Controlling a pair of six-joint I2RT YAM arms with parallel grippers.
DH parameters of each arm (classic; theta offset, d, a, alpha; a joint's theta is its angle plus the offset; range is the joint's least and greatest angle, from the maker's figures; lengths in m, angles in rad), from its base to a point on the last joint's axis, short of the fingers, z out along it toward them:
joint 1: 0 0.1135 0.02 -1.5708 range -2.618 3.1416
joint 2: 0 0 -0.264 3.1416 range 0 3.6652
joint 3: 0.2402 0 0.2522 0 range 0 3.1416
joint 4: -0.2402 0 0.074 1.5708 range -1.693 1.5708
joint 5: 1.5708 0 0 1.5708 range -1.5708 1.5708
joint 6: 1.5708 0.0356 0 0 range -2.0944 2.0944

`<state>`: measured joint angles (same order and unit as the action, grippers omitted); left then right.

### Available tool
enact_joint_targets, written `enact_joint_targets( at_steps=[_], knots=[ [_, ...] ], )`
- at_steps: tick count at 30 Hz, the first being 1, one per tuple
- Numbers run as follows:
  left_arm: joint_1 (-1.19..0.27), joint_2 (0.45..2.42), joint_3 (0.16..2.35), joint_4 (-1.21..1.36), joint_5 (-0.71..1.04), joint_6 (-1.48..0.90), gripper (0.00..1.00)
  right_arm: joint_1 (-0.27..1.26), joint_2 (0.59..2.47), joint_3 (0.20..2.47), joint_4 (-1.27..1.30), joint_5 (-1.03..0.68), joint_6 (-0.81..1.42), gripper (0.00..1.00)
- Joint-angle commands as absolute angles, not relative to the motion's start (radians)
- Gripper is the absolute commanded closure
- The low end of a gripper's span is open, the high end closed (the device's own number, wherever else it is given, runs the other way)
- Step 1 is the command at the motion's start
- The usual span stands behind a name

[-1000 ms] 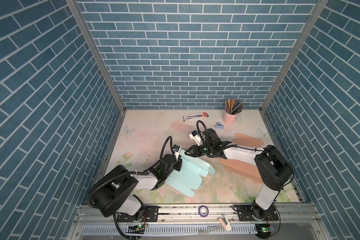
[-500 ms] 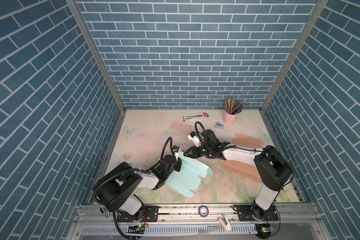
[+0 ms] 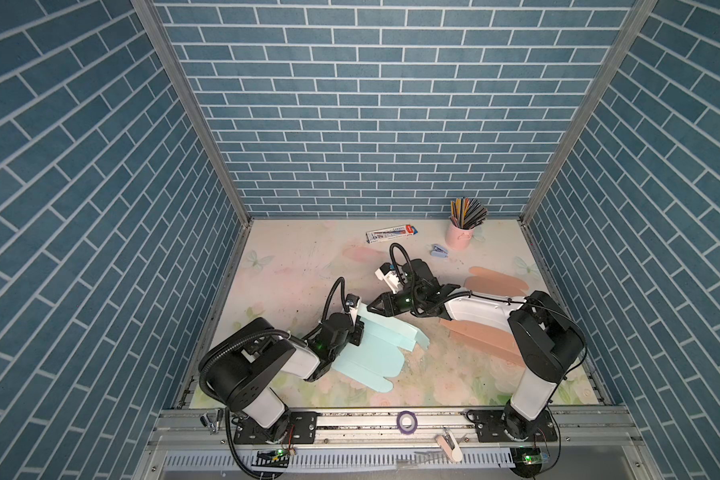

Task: Fold the paper box

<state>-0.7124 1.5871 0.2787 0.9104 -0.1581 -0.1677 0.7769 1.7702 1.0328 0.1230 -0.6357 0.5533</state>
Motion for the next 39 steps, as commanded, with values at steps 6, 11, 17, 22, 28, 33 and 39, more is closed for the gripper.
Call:
enact_joint_targets(
  at_steps=[6,11,17,22,28,33,39],
  knots=[
    [-0.713,1.557,0.231,0.901,-0.200,-0.200,0.83,0.786,1.782,1.037,0.030,-0.605,0.546,0.74],
    [-0.713,1.564,0.217,0.912,-0.203,-0.209,0.85,0.786,1.781,1.042,0.029,-0.599,0.543,0.74],
    [-0.713,1.572,0.229,0.920,-0.202,-0.214,0.91,0.786,1.774,1.036,0.031,-0.595,0.543,0.74],
    [-0.713,1.537,0.226,0.912,-0.201,-0.245,0.94,0.785,1.736,1.022,0.047,-0.598,0.537,0.75],
    [-0.684,1.365,0.258,0.710,-0.228,-0.352,0.96,0.787,1.490,1.016,-0.016,-0.485,0.430,0.73],
    [-0.668,1.223,0.323,0.531,-0.215,-0.394,0.95,0.788,1.257,1.012,-0.011,-0.406,0.336,0.72],
    [-0.655,1.114,0.474,0.230,-0.236,-0.448,0.94,0.789,1.113,1.021,-0.061,-0.310,0.295,0.86]
  ],
)
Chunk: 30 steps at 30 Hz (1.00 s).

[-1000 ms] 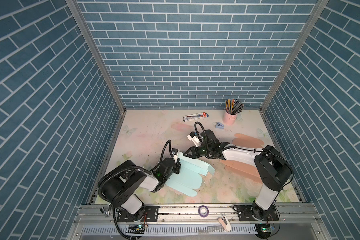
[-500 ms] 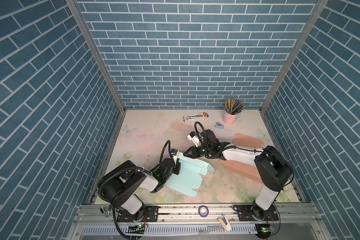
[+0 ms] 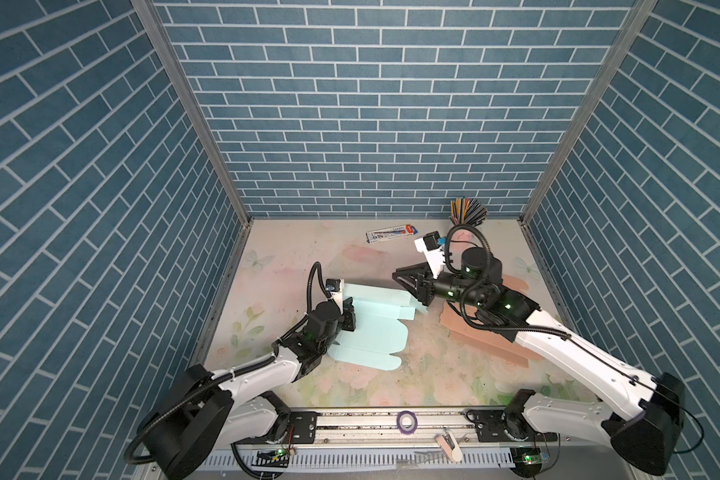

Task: Fold the paper box

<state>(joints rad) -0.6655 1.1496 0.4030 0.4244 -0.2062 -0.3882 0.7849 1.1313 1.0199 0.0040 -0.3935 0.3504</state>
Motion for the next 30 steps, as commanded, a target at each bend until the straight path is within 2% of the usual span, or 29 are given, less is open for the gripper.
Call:
enact_joint_targets(
  at_steps=[1,6,14,20,30],
  knots=[
    [-0.652,1.107,0.495,0.184,-0.243,-0.461,0.95,0.788,1.101,1.026,-0.073,-0.303,0.293,0.89],
    [-0.612,1.125,0.578,0.025,-0.215,-0.548,0.96,0.796,1.076,1.042,-0.115,-0.301,0.264,1.00],
    [-0.604,1.122,0.571,0.044,-0.195,-0.570,0.97,0.815,1.166,1.083,-0.245,-0.169,0.223,1.00],
    [-0.604,1.115,0.560,0.051,-0.191,-0.575,0.97,0.827,1.278,1.092,-0.207,-0.175,0.242,1.00],
    [-0.604,1.094,0.546,0.072,-0.169,-0.577,0.97,0.845,1.364,1.119,-0.149,-0.205,0.252,1.00]
  ],
)
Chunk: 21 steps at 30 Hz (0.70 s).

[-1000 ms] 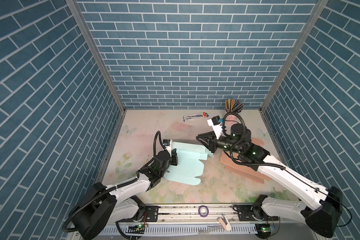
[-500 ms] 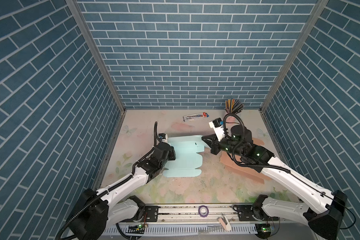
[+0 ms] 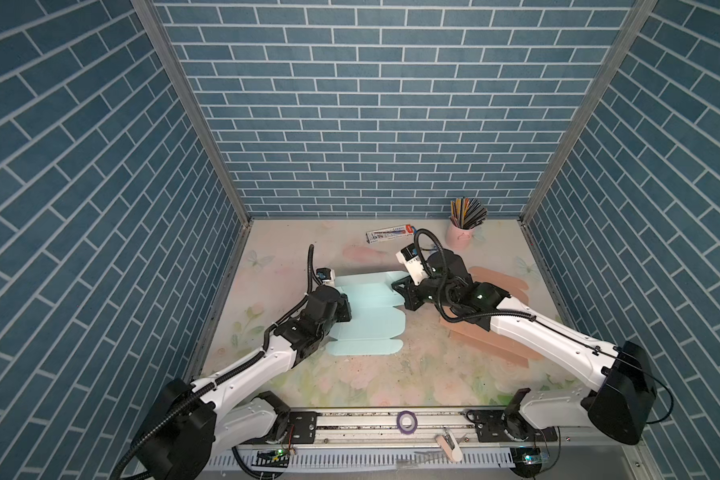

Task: Fold the paper box

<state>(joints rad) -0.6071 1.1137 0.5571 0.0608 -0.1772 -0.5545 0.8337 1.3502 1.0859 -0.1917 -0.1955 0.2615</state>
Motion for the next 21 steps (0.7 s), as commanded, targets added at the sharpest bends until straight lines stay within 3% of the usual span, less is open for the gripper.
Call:
enact_joint_targets(
  at_steps=[1,7,11,16,21],
  knots=[
    [-0.603,1.093,0.544,0.078,-0.161,-0.577,0.97,0.848,1.372,1.120,-0.134,-0.210,0.258,1.00],
    [-0.567,1.086,0.542,0.080,-0.060,-0.626,0.99,0.853,1.375,1.104,-0.044,-0.294,0.267,1.00],
    [-0.490,1.059,0.524,0.091,0.036,-0.663,0.99,0.850,1.255,1.022,0.037,-0.333,0.236,0.99],
    [-0.396,1.021,0.520,0.086,0.132,-0.674,0.99,0.837,1.103,0.931,0.104,-0.348,0.229,0.75],
    [-0.302,0.966,0.512,0.101,0.242,-0.701,0.99,0.757,1.006,0.799,0.294,-0.428,0.353,0.63]
  ],
)
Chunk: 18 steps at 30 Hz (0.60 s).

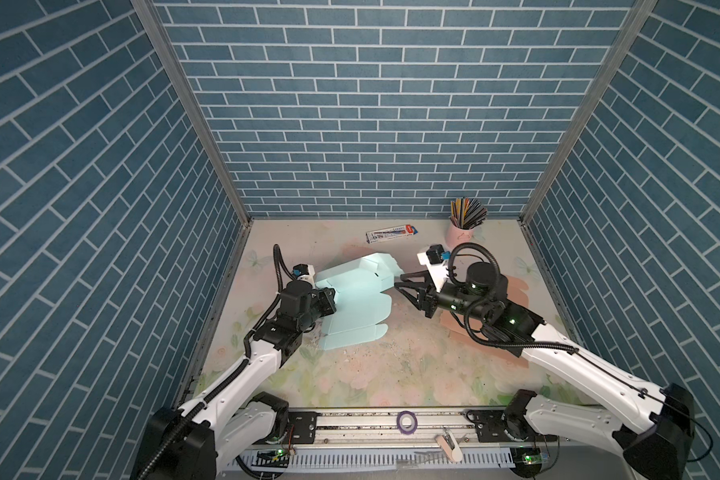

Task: Fold the paper box

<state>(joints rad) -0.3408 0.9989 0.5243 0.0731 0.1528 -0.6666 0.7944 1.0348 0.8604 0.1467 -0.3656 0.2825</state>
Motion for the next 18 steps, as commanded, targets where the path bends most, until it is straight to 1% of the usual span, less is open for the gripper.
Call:
enact_joint_targets(
  at_steps=[1,7,10,13,18],
  knots=[
    [-0.290,0.953,0.514,0.099,0.257,-0.702,0.99,0.741,0.993,0.771,0.341,-0.442,0.382,0.63],
    [-0.264,0.904,0.543,0.112,0.332,-0.699,0.99,0.668,0.995,0.641,0.622,-0.493,0.540,0.62],
    [-0.264,0.900,0.556,0.140,0.368,-0.693,0.98,0.644,1.044,0.611,0.771,-0.538,0.619,0.61],
    [-0.264,0.896,0.553,0.183,0.391,-0.707,0.98,0.643,1.102,0.624,0.841,-0.592,0.649,0.60],
    [-0.265,0.911,0.563,0.190,0.417,-0.724,0.98,0.643,1.161,0.632,0.870,-0.636,0.635,0.50]
  ],
)
